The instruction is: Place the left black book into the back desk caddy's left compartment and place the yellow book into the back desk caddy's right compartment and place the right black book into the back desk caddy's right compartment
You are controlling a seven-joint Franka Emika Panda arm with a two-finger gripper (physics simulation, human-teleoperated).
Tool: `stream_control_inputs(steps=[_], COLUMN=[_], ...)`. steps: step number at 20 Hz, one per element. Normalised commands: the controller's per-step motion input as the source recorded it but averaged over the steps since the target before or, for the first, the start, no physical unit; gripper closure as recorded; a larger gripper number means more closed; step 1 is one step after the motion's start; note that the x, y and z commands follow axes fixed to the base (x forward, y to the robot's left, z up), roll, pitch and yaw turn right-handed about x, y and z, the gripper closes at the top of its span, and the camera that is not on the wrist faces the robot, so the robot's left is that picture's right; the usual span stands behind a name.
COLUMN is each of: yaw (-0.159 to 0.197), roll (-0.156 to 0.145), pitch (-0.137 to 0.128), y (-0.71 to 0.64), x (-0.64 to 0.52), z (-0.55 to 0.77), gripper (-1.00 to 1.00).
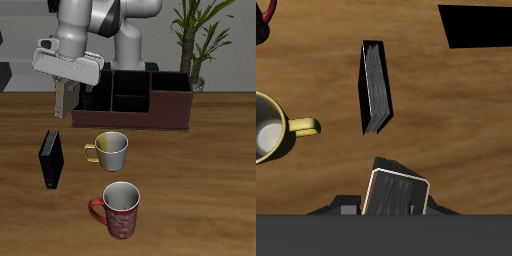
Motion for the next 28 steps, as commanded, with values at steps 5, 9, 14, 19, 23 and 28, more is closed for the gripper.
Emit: stream_control_inputs(steps=[5, 9, 14, 19, 23, 28], yaw=[0.111, 0.127, 0.115, 0.116, 0.057, 0.029], roll=[0.049, 0.06, -0.003, -0.011, 0.013, 0.028], pitch=[-0.027, -0.019, 0.007, 0.033, 0.015, 0.022], y=[0.48, 0.48, 0.4, 0.39, 0.32, 0.43], x=[-0.16, -0.13, -0.14, -0.15, -0.16, -0.23], z=[0.37, 0.39, 0.33, 0.21, 0.1, 0.03], gripper=[1.0, 1.0, 1.0, 1.0, 1.0, 1.0])
